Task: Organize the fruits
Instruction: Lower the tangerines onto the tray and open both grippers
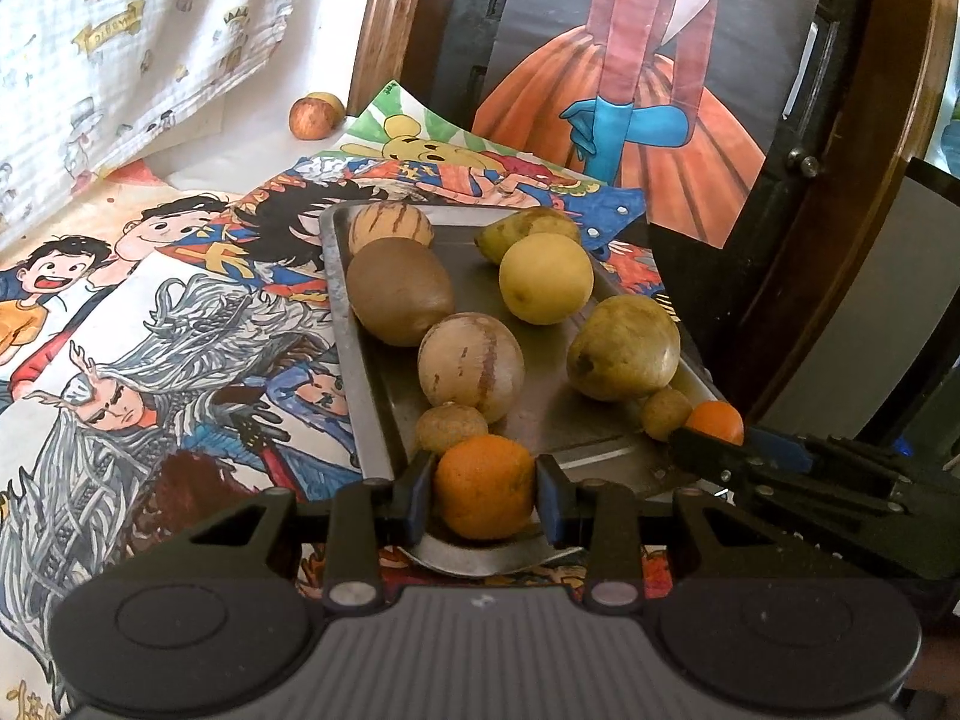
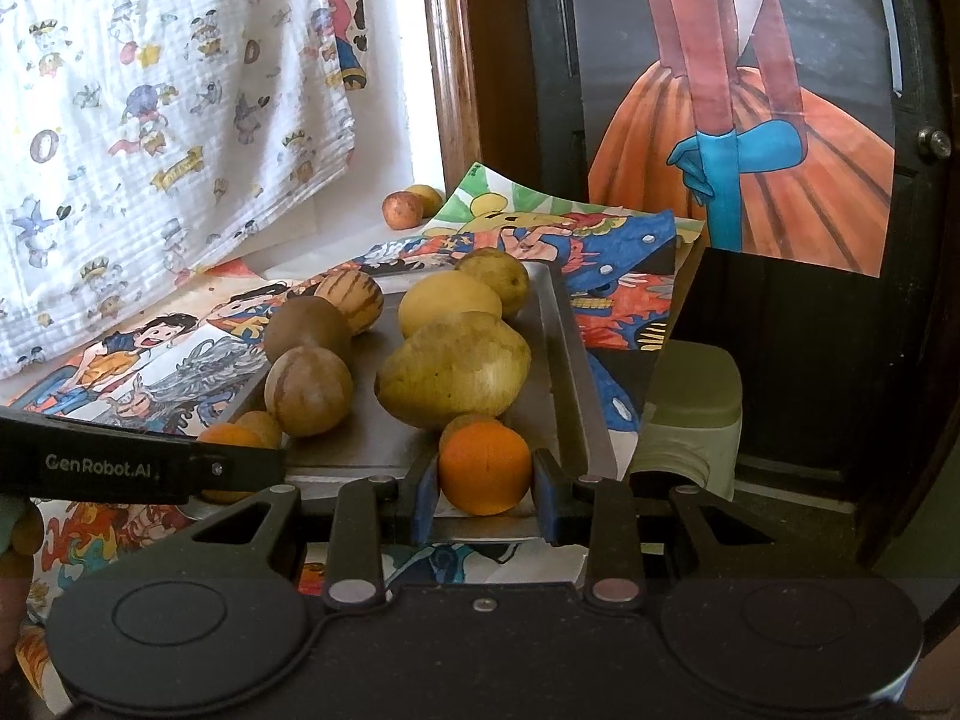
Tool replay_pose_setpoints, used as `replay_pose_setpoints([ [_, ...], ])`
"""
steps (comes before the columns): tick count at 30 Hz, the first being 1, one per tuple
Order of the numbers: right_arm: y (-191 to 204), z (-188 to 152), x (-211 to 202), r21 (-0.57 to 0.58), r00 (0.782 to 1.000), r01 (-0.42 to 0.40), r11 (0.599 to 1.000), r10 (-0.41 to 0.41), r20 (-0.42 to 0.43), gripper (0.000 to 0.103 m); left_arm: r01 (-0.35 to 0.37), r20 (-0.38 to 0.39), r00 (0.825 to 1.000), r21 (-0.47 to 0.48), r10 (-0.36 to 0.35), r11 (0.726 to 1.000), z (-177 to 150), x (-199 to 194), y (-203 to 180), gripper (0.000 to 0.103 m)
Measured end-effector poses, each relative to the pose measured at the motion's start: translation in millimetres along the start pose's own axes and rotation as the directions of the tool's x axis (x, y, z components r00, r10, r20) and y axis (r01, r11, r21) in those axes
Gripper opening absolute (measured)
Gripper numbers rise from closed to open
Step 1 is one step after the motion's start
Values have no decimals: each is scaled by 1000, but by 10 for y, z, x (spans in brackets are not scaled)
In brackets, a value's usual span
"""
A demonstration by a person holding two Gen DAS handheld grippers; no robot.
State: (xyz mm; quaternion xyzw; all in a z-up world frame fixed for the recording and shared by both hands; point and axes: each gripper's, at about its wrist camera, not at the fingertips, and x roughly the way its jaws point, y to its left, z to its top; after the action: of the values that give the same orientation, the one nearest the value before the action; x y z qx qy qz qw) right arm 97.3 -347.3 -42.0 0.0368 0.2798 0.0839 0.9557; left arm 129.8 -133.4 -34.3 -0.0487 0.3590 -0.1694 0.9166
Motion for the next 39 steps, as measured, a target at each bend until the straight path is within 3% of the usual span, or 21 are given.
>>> replay_pose_setpoints([
  [27, 10, -1, 22, 2, 1000, -1, 1000, 1, 0, 35, 13, 0, 1000, -14, -13, 1000, 0, 0, 27, 40],
  [34, 5, -3, -20, 12, 1000, 0, 1000, 0, 8, 39, 10, 7, 1000, -18, -10, 1000, -12, -37, 11, 40],
  [39, 4, -8, -60, 17, 1000, 3, 1000, -3, 13, 43, 14, 24, 1000, -24, -14, 1000, -22, -95, 0, 49],
])
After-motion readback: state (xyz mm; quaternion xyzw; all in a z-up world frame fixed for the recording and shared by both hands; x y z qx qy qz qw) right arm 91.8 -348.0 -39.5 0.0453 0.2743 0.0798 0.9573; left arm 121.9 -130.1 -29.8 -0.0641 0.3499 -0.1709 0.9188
